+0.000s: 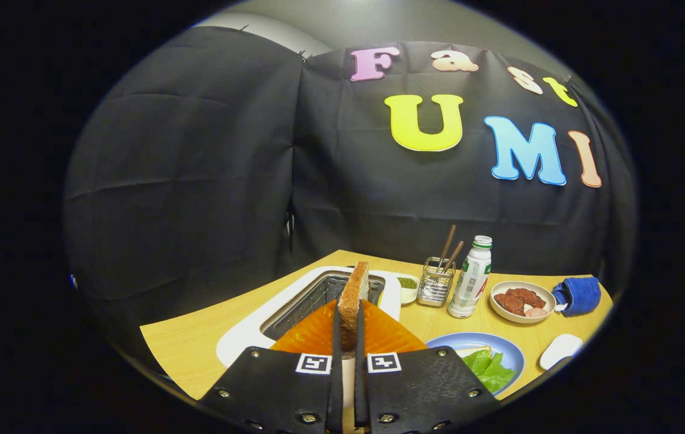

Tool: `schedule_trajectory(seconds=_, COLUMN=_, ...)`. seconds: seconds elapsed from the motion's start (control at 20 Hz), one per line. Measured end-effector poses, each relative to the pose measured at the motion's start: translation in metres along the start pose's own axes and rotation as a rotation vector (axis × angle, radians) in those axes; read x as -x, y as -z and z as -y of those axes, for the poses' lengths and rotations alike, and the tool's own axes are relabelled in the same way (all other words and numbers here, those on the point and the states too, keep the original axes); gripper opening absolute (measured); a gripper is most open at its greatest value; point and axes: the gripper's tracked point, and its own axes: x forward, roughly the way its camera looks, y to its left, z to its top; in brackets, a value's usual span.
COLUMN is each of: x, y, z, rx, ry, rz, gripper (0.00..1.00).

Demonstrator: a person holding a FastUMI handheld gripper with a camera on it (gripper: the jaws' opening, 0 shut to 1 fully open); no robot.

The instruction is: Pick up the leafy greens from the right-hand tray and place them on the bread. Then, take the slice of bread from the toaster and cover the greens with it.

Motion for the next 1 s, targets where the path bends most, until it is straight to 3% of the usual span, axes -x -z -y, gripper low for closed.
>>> schedule_trajectory(seconds=1.0, x=0.028, y=-0.063, z=0.021, rx=-0.033, ry=0.011, rz=0.114, gripper=0.07)
